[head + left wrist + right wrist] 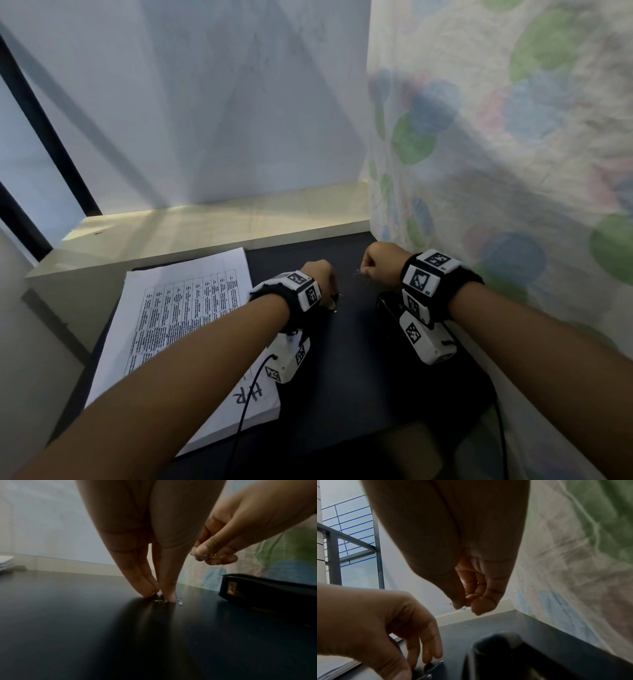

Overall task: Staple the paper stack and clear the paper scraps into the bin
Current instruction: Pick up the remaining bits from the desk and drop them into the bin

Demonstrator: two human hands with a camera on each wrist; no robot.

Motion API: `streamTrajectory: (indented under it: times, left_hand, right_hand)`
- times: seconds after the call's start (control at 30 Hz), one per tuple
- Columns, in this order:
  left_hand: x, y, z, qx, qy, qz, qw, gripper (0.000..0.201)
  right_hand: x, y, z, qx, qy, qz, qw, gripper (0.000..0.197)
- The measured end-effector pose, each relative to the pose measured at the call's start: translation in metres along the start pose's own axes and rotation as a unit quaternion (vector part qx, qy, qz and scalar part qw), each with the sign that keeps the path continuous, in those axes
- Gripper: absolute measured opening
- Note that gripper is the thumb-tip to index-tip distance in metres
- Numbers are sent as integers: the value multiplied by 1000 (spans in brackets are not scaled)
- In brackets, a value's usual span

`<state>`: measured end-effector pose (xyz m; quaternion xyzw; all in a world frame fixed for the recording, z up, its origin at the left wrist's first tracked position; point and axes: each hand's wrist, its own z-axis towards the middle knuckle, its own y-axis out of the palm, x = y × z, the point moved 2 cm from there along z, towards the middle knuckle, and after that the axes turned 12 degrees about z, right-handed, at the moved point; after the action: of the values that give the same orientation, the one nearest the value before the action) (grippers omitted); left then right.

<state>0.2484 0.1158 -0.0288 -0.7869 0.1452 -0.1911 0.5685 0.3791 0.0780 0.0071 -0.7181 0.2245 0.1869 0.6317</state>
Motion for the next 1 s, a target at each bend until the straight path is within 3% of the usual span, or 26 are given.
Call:
streamTrajectory:
  times: [0.2, 0.3, 0.43, 0.67, 1.0]
  left_hand:
    - [2, -2, 1, 37, -28, -67, 997, 27]
    - [-5, 0, -1, -2, -77, -16, 997, 15]
    - [-9, 9, -3, -52, -94, 41, 993, 37]
    - [3, 2, 7, 3, -79, 23, 997, 40]
    - [6, 2, 5, 20, -33, -38, 999, 29]
  right_hand:
    - [0, 2, 1, 0, 2, -4, 1000, 26]
    - [2, 1, 1, -2, 9, -1, 1000, 26]
    - [0, 2, 1, -3, 8, 1, 1000, 26]
    - [-1, 2, 2, 0, 0, -5, 1000, 26]
    - [3, 0, 4, 5, 8, -8, 1000, 26]
